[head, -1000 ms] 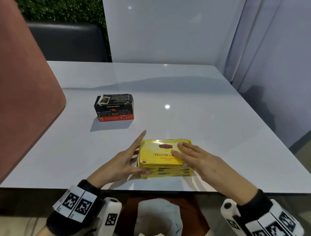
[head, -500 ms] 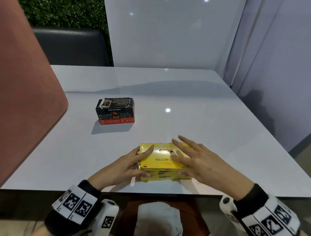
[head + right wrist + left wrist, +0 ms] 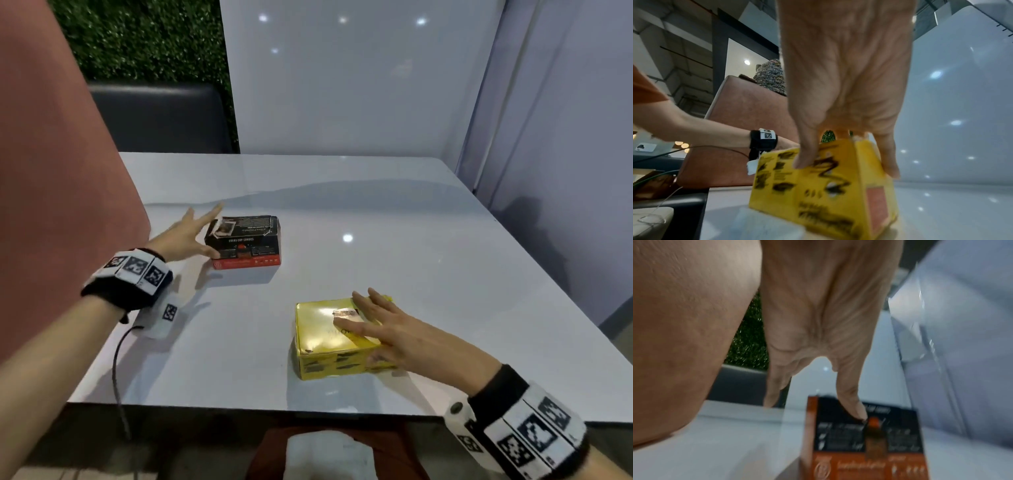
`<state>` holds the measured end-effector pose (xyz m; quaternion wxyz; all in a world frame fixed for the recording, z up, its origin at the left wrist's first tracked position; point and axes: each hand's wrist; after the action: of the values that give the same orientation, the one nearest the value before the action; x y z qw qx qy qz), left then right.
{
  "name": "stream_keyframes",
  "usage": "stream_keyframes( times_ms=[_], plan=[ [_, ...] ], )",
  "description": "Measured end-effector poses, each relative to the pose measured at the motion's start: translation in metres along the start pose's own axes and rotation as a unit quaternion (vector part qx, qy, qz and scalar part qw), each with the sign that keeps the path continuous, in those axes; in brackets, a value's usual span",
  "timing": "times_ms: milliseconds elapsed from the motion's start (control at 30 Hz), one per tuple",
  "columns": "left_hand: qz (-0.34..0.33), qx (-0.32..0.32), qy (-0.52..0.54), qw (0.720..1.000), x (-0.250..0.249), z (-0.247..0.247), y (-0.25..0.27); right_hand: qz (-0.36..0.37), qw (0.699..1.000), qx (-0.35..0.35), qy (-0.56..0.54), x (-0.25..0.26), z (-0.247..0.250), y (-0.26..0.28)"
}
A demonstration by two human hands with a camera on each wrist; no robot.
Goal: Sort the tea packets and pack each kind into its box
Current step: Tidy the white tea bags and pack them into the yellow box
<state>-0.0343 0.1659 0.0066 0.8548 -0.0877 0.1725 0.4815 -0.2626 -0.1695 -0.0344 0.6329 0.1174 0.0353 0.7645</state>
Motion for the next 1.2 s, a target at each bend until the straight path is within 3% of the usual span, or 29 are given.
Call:
stream_keyframes(
  times_ms=[100, 267, 433, 567, 767, 1200],
  plan=[
    [-0.011, 0.023, -0.013, 1.000, 0.012, -0.017, -0.025, -0.009, 0.998, -0.064, -0.005, -0.010, -0.013, -0.002],
    [-0.067, -0.030, -0.001, 0.997, -0.021, -0.037, -0.062, -0.055, 0.993, -0.101, -0.016, -0.034, -0.009, -0.012],
    [-0.125, -0.015, -0.011, 0.992, -0.073, -0.058, -0.102, -0.107, 0.991, -0.080, -0.012, -0.046, 0.015, -0.032],
    [-0.152, 0.048, -0.028, 0.987, -0.098, -0.053, -0.120, -0.076, 0.995, -0.057, 0.027, -0.040, 0.024, -0.064],
    [-0.144, 0.110, -0.026, 0.983, -0.102, -0.036, -0.124, -0.075, 0.995, -0.050, 0.045, -0.015, 0.038, -0.103],
    [-0.124, 0.130, -0.040, 0.983, -0.104, -0.037, -0.135, -0.094, 0.994, -0.059, 0.016, 0.004, 0.046, -0.129]
  ],
)
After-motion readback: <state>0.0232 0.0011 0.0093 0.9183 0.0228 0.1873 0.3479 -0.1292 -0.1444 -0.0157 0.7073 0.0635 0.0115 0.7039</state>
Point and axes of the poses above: each hand's wrist, its own y-axis away from the middle knuckle, its own z-axis out of the back of the hand, x = y × z, and after that the axes turned 14 degrees about -z, right-handed
